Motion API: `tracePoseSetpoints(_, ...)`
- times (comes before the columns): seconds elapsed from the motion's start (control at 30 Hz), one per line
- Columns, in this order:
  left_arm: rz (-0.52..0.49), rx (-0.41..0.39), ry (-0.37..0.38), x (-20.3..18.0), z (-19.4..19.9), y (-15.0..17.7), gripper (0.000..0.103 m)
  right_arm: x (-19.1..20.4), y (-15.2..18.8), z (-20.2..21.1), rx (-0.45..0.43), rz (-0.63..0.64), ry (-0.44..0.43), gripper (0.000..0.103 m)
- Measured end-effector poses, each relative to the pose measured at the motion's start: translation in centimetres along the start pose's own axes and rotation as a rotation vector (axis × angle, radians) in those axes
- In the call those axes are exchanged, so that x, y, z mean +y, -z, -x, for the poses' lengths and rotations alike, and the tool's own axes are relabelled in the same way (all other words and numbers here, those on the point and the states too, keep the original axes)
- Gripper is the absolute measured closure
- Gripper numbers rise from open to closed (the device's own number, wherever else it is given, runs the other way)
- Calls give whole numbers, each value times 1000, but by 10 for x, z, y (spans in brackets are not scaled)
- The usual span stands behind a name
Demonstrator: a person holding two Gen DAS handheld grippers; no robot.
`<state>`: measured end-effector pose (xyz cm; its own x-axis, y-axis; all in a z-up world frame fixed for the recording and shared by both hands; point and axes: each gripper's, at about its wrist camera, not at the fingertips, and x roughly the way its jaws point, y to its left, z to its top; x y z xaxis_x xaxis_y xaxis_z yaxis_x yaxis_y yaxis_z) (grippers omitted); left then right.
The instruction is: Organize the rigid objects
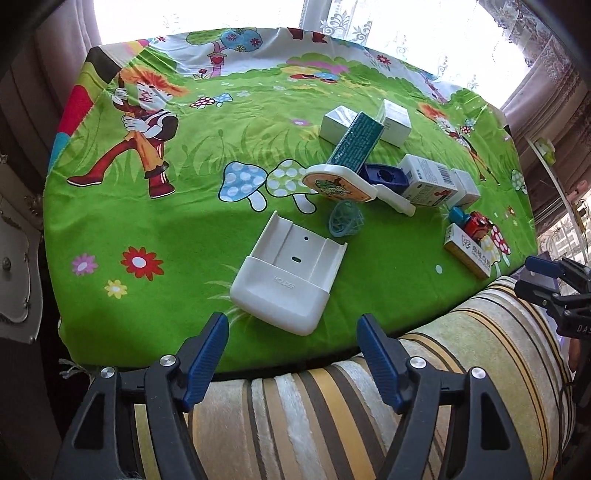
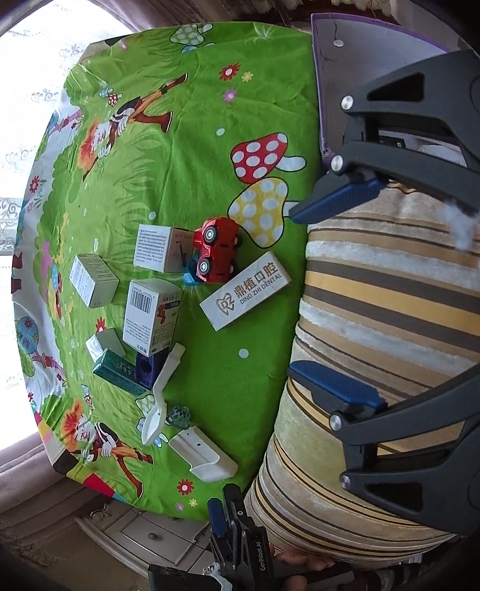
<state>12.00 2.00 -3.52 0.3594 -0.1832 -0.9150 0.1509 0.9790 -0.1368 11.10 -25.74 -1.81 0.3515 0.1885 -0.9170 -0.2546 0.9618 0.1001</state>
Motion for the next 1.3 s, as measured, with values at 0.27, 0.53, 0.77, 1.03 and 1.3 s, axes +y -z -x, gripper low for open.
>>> tracePoseSetpoints(0.27, -72, 47, -3, -1, -21, -13, 30, -4, -14, -36, 80, 22, 24, 24)
tracePoseSetpoints(0.53, -92, 68, 3, 4, -30, -18, 28, -1, -26, -60, 122, 68, 47, 24)
tracePoseSetpoints(0.77, -213, 61, -68, -6, -33, -20, 22, 5, -30, -72, 137, 97, 49, 42)
tracePoseSetpoints(1.03, -241, 112, -45, -9, -47, -20, 33, 20, -22, -69, 108, 149, 22, 68)
tracePoseSetpoints(1.3, -193, 79, -27, -4, -26, -11, 34, 23, -9, -43, 40, 133, 1, 68)
